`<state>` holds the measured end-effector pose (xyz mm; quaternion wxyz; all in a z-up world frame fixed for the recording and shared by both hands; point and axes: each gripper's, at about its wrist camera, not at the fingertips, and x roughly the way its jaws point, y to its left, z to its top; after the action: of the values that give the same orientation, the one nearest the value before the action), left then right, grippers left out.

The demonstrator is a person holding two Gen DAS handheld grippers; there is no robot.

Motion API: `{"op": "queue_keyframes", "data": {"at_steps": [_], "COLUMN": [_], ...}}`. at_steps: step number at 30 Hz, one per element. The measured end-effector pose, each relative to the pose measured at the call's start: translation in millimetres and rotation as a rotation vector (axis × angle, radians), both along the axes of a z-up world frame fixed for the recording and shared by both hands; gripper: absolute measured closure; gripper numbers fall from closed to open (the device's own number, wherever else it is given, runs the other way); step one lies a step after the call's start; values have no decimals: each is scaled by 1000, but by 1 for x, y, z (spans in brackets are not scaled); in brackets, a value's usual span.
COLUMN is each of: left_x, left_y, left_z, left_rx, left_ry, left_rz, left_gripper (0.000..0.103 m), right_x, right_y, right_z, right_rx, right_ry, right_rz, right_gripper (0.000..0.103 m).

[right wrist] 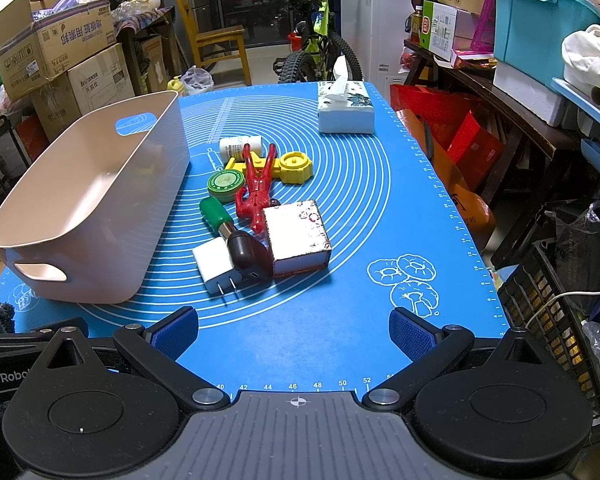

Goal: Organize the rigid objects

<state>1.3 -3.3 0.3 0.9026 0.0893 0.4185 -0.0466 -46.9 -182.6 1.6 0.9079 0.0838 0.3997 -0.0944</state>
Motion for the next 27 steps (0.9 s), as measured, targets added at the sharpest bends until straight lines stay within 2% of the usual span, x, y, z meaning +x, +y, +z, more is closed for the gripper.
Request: {"op": "queue_keyframes", "data": {"at_steps": [13, 21, 27], "left_x": [3, 8, 32], "left_y": [-2, 17, 47], "left_z": [0, 14, 29], "left_rx": [5, 19, -17], "left_ry": [-2, -25, -38], "left_rz": [7, 2, 56], "left_gripper": [0, 0, 0], "right_x": [0, -2, 15], "right_y": [0, 1, -7], "right_z": [1, 12, 21], "right_rx": [-2, -34, 17], "right_ry": [-1, -18, -38], "right_rz": [0, 33, 32], "right_gripper": [2, 2, 2]}}
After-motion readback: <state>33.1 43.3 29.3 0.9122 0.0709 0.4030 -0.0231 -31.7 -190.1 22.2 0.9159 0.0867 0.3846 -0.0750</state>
